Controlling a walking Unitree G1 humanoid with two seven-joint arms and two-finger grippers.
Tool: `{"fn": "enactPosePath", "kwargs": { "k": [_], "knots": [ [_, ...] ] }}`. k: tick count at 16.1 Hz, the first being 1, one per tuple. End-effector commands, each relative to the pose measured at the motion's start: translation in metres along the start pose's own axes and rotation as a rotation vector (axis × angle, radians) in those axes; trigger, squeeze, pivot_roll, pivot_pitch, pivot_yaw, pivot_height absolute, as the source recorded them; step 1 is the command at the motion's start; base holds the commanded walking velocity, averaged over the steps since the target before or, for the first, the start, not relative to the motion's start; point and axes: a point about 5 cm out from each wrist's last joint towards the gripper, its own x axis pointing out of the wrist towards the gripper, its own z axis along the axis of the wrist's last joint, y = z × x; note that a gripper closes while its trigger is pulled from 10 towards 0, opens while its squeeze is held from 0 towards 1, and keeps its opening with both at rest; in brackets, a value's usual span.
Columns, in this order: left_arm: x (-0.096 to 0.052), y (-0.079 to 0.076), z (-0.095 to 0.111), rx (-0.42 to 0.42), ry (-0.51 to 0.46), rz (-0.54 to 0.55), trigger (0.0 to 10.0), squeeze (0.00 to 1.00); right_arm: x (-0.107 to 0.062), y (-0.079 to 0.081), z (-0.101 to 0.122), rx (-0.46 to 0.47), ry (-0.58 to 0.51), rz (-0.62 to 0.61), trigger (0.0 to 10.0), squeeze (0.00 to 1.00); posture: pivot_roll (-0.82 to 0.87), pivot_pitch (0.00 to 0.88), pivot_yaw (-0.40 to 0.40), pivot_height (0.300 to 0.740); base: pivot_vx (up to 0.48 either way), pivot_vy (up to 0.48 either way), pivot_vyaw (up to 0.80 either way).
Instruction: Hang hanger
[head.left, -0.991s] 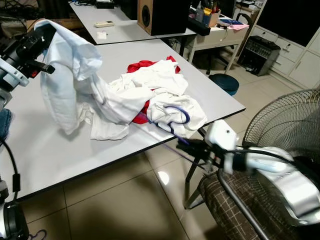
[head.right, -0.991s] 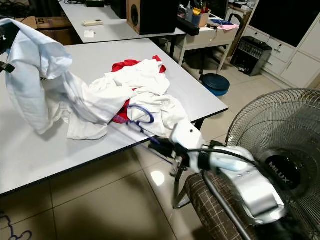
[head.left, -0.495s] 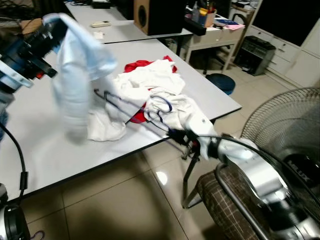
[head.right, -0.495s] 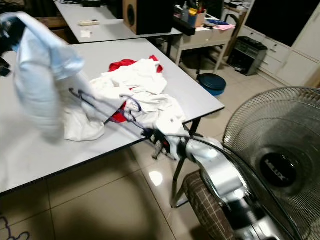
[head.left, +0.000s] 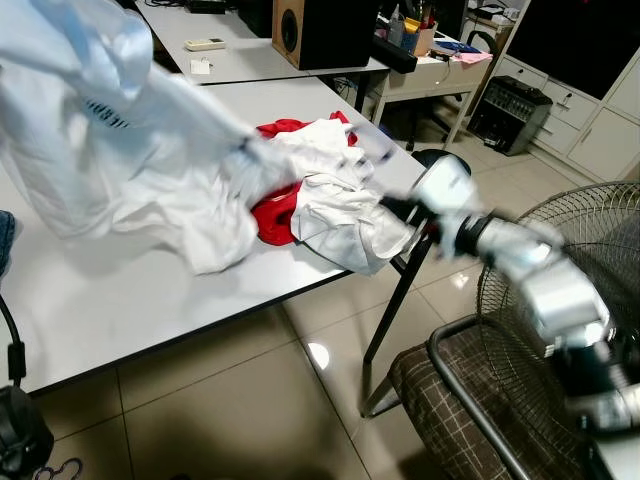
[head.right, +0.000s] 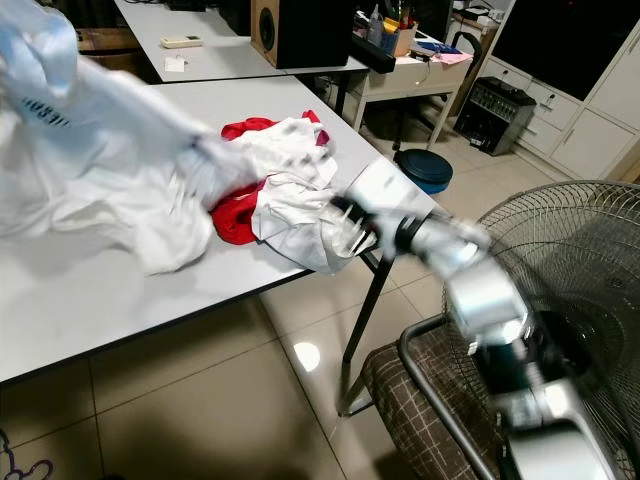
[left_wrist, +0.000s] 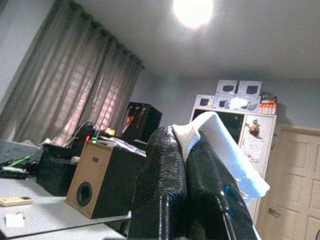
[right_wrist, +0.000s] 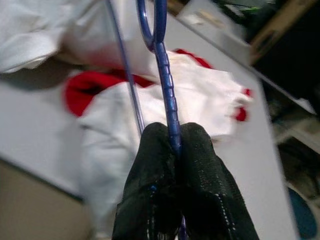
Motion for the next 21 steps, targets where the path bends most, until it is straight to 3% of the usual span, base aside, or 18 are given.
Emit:
{"fn": "enactPosePath", "kwargs": {
  "k": [1,3,5,7,8,10,11,12,13,14,15,16,18,19,21],
  "knots": [
    [0.003,-0.006,0.012,-0.003,-0.049,-0.031,0.0,0.00,-0.003,-0.023,0.000,0.009,-0.008,-0.140,10.0,0.00,0.05,0.000,-0.115,0.740,0.000,0.000,0.00],
    [0.004,-0.002,0.013,-0.029,-0.057,0.012,0.0,0.00,0.000,-0.035,0.011,0.052,-0.083,-0.220,10.0,0.00,0.06,0.000,-0.113,0.740,0.000,0.000,0.00],
    [-0.007,0.023,-0.011,-0.025,0.075,0.253,0.0,0.00,0.002,-0.029,0.006,0.102,-0.109,-0.208,10.0,0.00,0.07,0.000,-0.109,0.740,0.000,0.000,0.00],
    [-0.035,0.049,-0.049,-0.014,0.233,0.547,0.0,0.00,0.004,-0.010,0.003,0.095,-0.129,-0.084,10.0,0.00,0.08,0.000,-0.105,0.740,0.000,0.000,0.00],
    [-0.068,0.066,-0.081,-0.021,0.370,0.779,0.0,0.00,0.003,0.003,0.000,0.087,-0.138,0.005,10.0,0.00,0.08,0.000,-0.099,0.740,0.000,0.000,0.00],
    [-0.096,0.073,-0.108,-0.011,0.476,0.948,0.0,0.00,0.001,0.013,-0.004,0.085,-0.129,0.060,10.0,0.00,0.08,0.000,-0.093,0.740,0.000,0.000,0.00],
    [-0.119,0.078,-0.127,0.003,0.558,1.078,0.0,0.00,0.001,0.017,-0.008,0.084,-0.121,0.081,10.0,0.00,0.08,0.000,-0.085,0.740,0.000,0.000,0.00],
    [-0.130,0.079,-0.136,0.008,0.599,1.122,0.0,0.00,0.000,0.019,-0.009,0.085,-0.115,0.084,10.0,0.00,0.08,0.000,-0.085,0.740,0.000,0.000,0.00],
    [-0.141,0.078,-0.147,0.057,0.682,1.137,0.0,0.00,-0.002,0.021,-0.011,0.082,-0.110,0.083,10.0,0.00,0.07,0.000,-0.072,0.740,0.000,0.000,0.00],
    [-0.143,0.077,-0.149,0.089,0.717,1.123,0.0,0.00,-0.004,0.021,-0.011,0.082,-0.110,0.084,10.0,0.00,0.07,0.000,-0.062,0.740,0.000,0.000,0.00],
    [-0.140,0.075,-0.150,0.176,0.782,1.034,10.0,0.00,-0.010,0.023,-0.012,0.085,-0.109,0.094,10.0,0.00,0.07,0.000,-0.060,0.740,0.000,0.000,0.00],
    [-0.134,0.072,-0.149,0.241,0.808,0.917,10.0,1.00,-0.016,0.026,-0.013,0.085,-0.103,0.107,10.0,0.00,0.07,0.000,-0.060,0.740,0.000,0.000,0.00],
    [-0.122,0.070,-0.139,0.367,0.833,0.737,10.0,1.00,-0.029,0.031,-0.019,0.088,-0.078,0.106,10.0,0.00,0.06,0.000,-0.060,0.740,0.000,0.000,0.00],
    [-0.115,0.068,-0.130,0.458,0.856,0.617,10.0,1.00,-0.034,0.029,-0.022,0.111,-0.070,0.044,10.0,0.00,0.06,0.000,-0.056,0.740,0.000,0.000,0.00],
    [-0.105,0.069,-0.113,0.547,0.863,0.523,10.0,1.00,-0.035,0.027,-0.024,0.131,-0.056,-0.005,10.0,0.00,0.05,0.000,-0.046,0.740,0.000,0.000,0.00]
  ]
}}
